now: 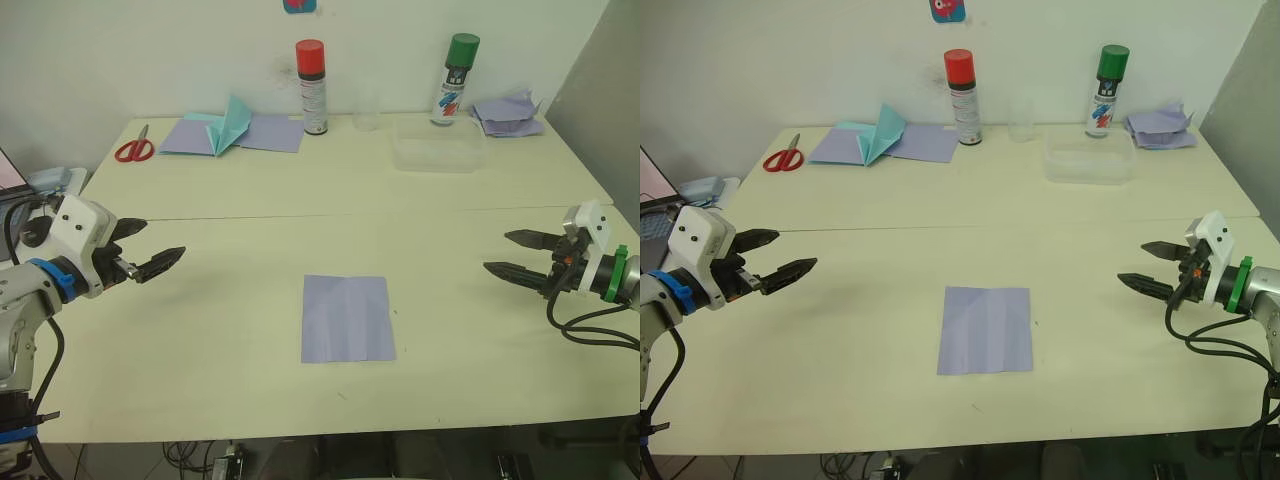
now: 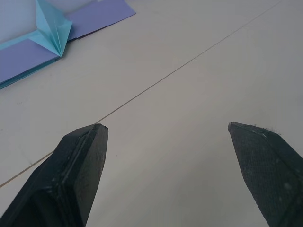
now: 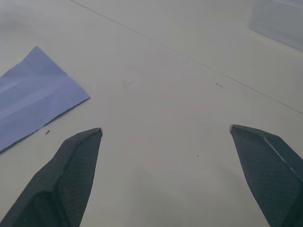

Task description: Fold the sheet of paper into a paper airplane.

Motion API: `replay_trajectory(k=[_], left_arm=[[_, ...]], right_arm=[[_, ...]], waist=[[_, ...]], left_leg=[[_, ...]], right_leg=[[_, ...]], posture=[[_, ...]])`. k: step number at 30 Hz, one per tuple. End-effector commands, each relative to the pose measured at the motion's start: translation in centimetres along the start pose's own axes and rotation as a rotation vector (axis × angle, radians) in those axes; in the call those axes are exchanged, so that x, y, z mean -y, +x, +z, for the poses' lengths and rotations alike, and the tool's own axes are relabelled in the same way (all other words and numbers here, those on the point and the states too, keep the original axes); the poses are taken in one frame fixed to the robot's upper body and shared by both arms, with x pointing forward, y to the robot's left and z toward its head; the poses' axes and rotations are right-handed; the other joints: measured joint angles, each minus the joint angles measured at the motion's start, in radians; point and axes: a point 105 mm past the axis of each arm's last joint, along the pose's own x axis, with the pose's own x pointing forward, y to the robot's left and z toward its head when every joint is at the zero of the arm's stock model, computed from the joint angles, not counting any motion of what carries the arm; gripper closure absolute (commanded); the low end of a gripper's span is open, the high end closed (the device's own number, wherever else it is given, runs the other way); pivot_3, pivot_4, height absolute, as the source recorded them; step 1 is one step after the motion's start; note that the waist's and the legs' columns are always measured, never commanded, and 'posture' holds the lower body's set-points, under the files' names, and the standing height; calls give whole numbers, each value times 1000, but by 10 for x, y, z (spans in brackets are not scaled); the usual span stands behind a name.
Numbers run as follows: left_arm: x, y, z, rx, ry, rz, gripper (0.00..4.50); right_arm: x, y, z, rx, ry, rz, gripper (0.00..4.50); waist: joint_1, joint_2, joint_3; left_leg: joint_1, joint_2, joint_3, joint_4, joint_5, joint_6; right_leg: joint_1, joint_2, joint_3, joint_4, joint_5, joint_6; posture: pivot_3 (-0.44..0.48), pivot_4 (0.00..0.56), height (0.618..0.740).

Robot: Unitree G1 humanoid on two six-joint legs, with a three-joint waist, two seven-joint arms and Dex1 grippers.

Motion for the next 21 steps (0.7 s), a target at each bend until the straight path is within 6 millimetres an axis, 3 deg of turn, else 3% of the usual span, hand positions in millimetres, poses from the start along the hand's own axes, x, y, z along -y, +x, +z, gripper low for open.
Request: replay_trajectory(k=[1,14,18,21], left_arm=[[-10,-6,8,14,32,42,48],[-14,0,18,38,27,14,48],[-3,1,16,33,23,-19,48],[13,8,25,72,3,-79,48]], right_arm=[[5,-10,11,33,-39,-43,0],[3,-13,6,14,-28,-44,0],[1,-11,6,9,-32,-32,0],[-5,-5,6,8,-29,-5,0]], waist=[[0,0,0],[0,0,0],[-2,0,0],[-2,0,0]], left_leg=[[0,0,0,0,0,0],[0,0,0,1,0,0],[0,0,1,1,0,0],[0,0,0,1,0,0]], right_leg=[[0,0,0,0,0,0],[0,0,0,1,0,0],[0,0,0,1,0,0],[0,0,0,1,0,0]], posture=[[0,150,740],[0,150,740],[0,150,740],[0,150,740]])
